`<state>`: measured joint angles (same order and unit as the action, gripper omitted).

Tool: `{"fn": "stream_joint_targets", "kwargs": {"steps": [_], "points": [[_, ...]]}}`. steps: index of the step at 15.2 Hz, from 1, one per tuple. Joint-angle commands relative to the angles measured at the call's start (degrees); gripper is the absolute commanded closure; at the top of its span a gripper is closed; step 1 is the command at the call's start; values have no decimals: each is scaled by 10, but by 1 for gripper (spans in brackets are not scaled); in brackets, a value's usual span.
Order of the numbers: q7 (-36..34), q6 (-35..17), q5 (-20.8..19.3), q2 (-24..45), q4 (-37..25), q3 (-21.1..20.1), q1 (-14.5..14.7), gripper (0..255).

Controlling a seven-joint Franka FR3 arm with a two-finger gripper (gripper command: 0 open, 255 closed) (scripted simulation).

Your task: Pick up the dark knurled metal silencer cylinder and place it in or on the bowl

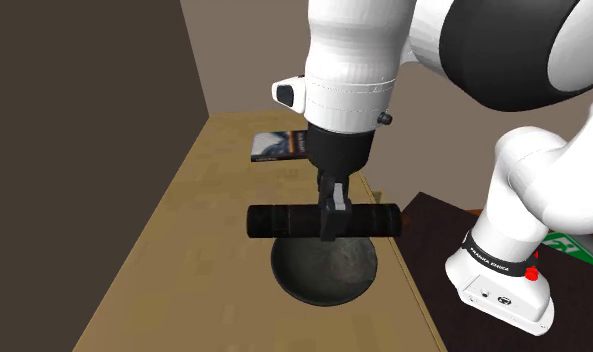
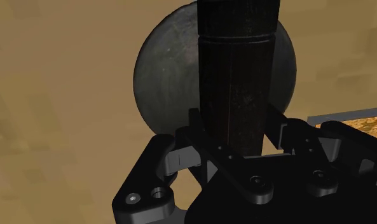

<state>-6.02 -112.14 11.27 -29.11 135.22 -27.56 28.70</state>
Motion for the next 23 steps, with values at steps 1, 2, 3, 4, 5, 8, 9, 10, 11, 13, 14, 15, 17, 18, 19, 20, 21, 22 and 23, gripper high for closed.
{"fn": "stream_joint_targets", "kwargs": {"steps": [1, 2, 3, 4, 5, 8, 9, 10, 11, 13, 14, 15, 17, 18, 19, 20, 21, 22, 23], "points": [[-1, -17, 1, 5, 12, -4, 0, 255], [-1, -25, 1, 6, 19, -5, 0, 255], [-2, -33, 2, 8, 25, -7, 0, 255], [-2, -41, 2, 10, 31, -9, 0, 255], [-3, -50, 3, 12, 37, -11, 1, 255], [-4, -78, 4, 21, 57, -17, 0, 255], [-4, -78, 4, 21, 57, -17, 1, 255], [-4, -78, 4, 21, 57, -17, 0, 255], [-4, -78, 4, 21, 57, -17, 0, 255], [-4, -78, 4, 21, 57, -17, 0, 255], [-4, -78, 4, 21, 57, -17, 0, 255], [-4, -78, 4, 21, 57, -17, 0, 255], [-4, -78, 4, 21, 57, -17, 0, 0], [-4, -78, 4, 21, 57, -17, 0, 0], [-4, -78, 4, 21, 57, -17, 0, 0], [-4, -78, 4, 21, 57, -17, 0, 0], [-4, -78, 4, 21, 57, -17, 0, 0], [-4, -78, 4, 21, 57, -17, 0, 0], [-3, -57, 4, 13, 43, -12, 1, 0]]}}
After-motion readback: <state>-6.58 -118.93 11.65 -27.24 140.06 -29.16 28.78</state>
